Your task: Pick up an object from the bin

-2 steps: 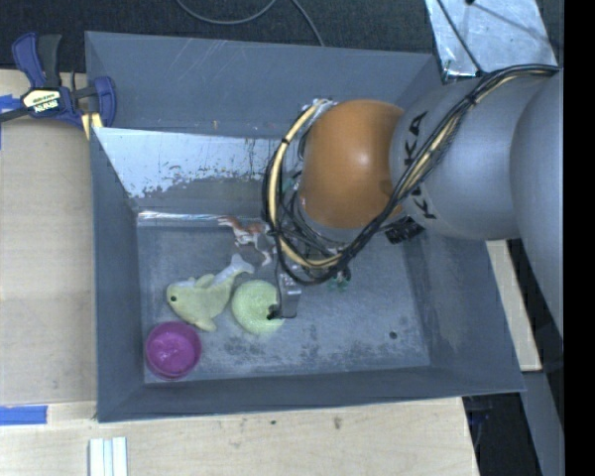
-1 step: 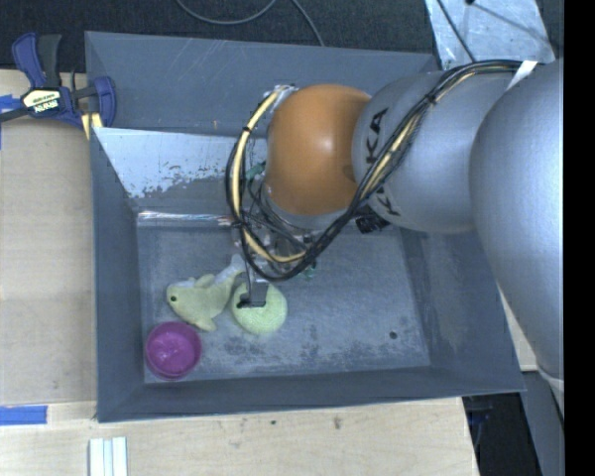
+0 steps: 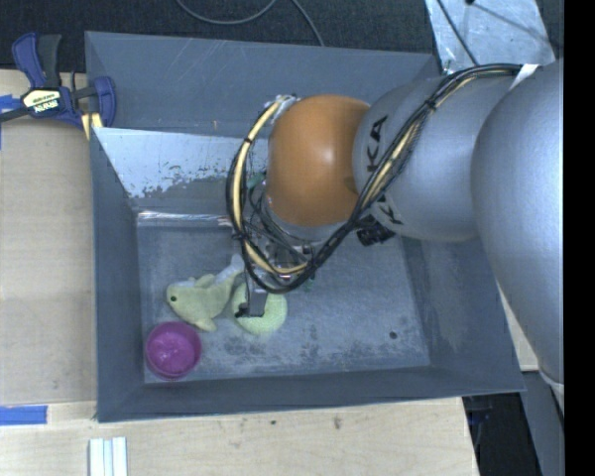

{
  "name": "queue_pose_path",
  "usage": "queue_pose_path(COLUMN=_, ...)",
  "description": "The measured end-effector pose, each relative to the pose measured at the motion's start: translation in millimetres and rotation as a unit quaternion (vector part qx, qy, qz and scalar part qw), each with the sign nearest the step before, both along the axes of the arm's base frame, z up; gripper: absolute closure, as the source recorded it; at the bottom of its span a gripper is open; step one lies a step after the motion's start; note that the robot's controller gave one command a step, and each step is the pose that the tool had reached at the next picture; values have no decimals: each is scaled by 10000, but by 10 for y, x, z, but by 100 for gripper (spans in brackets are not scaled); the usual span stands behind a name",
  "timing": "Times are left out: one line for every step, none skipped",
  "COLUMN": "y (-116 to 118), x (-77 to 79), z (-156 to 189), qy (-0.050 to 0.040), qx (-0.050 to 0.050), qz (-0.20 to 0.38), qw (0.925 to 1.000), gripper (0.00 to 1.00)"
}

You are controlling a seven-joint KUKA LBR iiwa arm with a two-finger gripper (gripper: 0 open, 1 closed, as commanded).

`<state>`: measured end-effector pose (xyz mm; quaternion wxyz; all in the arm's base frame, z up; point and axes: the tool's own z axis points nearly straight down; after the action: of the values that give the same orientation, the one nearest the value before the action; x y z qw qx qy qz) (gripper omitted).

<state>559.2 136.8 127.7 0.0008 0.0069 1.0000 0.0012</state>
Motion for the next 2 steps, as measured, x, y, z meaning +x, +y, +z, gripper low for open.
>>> queue_pose_path(y=-461, x=16, z=-479, qy=-7, qx=-1, qz=-994, qw=9950, gripper=0)
queue_pose_path(y=-507, x=-156, z=-534, qy=-46, qx=-1, qz=-114, qw=9999, gripper=100)
